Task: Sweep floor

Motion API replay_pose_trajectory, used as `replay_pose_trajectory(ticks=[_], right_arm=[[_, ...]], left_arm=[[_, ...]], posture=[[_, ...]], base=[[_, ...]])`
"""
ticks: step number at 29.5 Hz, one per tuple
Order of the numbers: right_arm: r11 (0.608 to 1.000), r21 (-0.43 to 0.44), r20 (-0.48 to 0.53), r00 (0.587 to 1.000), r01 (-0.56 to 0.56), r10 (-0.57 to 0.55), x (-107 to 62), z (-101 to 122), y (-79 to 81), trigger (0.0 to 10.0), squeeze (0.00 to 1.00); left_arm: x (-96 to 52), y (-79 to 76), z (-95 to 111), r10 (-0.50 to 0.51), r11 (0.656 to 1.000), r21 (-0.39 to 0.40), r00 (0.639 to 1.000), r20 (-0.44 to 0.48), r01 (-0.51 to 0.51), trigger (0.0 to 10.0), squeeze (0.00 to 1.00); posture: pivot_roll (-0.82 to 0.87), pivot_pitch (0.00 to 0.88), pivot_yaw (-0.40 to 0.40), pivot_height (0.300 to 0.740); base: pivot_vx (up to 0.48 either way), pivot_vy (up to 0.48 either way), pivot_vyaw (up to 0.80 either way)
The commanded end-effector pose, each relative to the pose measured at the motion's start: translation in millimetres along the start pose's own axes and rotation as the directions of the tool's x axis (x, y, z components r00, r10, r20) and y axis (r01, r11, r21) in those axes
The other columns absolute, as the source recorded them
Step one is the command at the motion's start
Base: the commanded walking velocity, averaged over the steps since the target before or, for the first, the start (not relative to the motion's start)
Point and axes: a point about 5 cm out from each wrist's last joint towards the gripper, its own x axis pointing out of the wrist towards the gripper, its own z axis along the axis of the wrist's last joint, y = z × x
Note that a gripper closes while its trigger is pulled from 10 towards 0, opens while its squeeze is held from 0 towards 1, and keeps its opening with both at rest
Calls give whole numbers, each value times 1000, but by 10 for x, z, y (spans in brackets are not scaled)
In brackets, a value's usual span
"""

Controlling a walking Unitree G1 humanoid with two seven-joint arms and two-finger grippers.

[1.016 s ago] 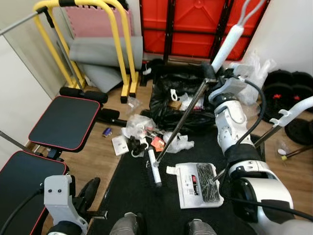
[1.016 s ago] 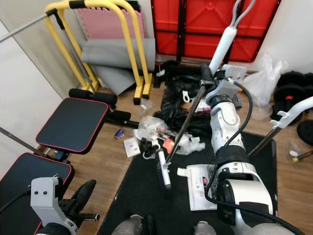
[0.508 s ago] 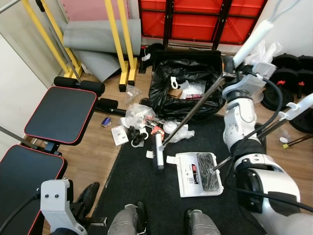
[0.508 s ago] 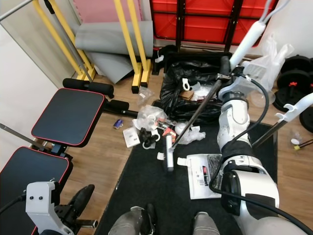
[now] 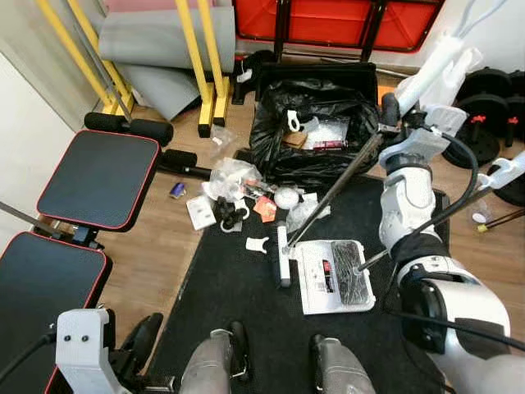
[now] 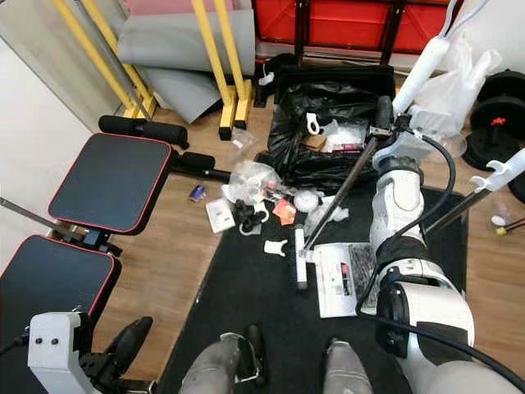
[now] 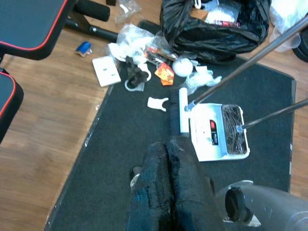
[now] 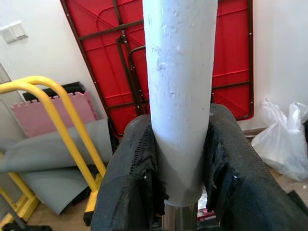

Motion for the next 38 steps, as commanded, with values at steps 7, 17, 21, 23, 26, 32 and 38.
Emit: replay_pose_trajectory(ticks=[7, 17, 21, 23, 26, 32, 38], right_arm=[[993, 114, 103, 995, -26, 14, 132, 179, 138, 10000, 0], [999, -40, -14, 1000, -25, 25, 28, -29, 138, 10000, 0], [986, -167, -53, 999, -18, 10, -2, -71, 71, 10000, 0], [980, -200, -53, 999, -8, -2, 1, -63, 41, 10000, 0], [976, -219, -52, 999, -1, -11, 4, -56, 22, 10000, 0], [951, -307, 19, 999, 47, -43, 206, 209, -1, 10000, 0], [971, -240, 74, 997, 0, 19, 414, 467, 213, 10000, 0]], left_arm=[[-70, -10, -53, 13, 1000, -10, 998, -55, -13, 10000, 0], [-115, -32, -74, 13, 1000, -20, 997, -76, -15, 10000, 0], [-125, -35, -85, 15, 1000, -23, 997, -81, -16, 10000, 0], [-126, -36, -90, 15, 1000, -24, 996, -83, -17, 10000, 0], [-128, -37, -93, 15, 1000, -25, 996, -85, -17, 10000, 0], [-98, -49, -113, 12, 999, -31, 997, -83, -15, 10000, 0], [-60, -67, -133, 7, 999, -39, 997, -77, -10, 10000, 0]], posture=[[83, 434, 39, 740], [86, 446, 32, 740], [81, 446, 30, 740], [81, 446, 30, 740], [81, 446, 30, 740], [65, 429, 23, 740], [44, 417, 17, 740]], base=[[0, 0, 0], [0, 0, 0], [0, 0, 0], [0, 0, 0], [0, 0, 0], [0, 0, 0], [0, 0, 0]])
